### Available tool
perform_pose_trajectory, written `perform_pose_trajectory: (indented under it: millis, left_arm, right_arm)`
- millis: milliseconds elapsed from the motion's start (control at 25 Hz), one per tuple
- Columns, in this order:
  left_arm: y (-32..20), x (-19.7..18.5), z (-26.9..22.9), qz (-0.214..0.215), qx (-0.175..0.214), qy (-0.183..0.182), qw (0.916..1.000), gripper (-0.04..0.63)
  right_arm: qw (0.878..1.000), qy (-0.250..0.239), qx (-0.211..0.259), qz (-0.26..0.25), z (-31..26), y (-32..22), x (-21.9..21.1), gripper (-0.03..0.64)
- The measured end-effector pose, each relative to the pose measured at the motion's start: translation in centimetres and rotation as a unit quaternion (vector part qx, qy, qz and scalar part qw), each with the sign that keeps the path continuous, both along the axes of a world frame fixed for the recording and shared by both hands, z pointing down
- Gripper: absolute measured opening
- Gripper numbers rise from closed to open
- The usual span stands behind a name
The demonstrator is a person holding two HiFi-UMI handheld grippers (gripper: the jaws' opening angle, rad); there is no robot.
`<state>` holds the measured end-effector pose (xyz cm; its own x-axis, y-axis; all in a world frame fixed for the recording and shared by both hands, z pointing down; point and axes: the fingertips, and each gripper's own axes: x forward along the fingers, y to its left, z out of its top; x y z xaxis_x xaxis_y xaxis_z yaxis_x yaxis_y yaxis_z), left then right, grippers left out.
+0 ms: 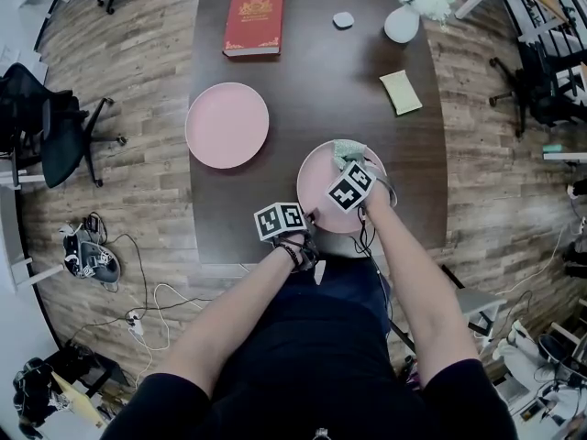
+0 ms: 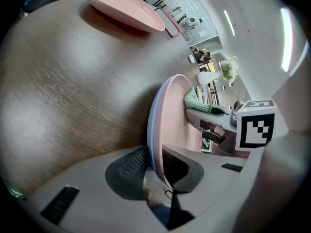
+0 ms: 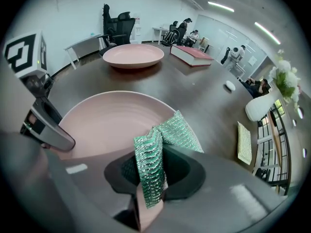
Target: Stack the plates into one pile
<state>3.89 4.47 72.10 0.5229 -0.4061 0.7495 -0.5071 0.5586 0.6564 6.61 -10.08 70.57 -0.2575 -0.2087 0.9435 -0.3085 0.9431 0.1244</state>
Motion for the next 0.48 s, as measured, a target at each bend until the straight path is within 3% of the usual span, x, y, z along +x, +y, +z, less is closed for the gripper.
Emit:
perform_pose_trajectory:
  millis: [480]
  left_arm:
    - [0.0, -0.1, 0.0, -0.007, -0.001, 0.003, 1.0000, 0.060]
  right_arm:
    - [0.996, 0.002, -0.024, 0.091, -0.2, 0.0, 2.2, 0.086]
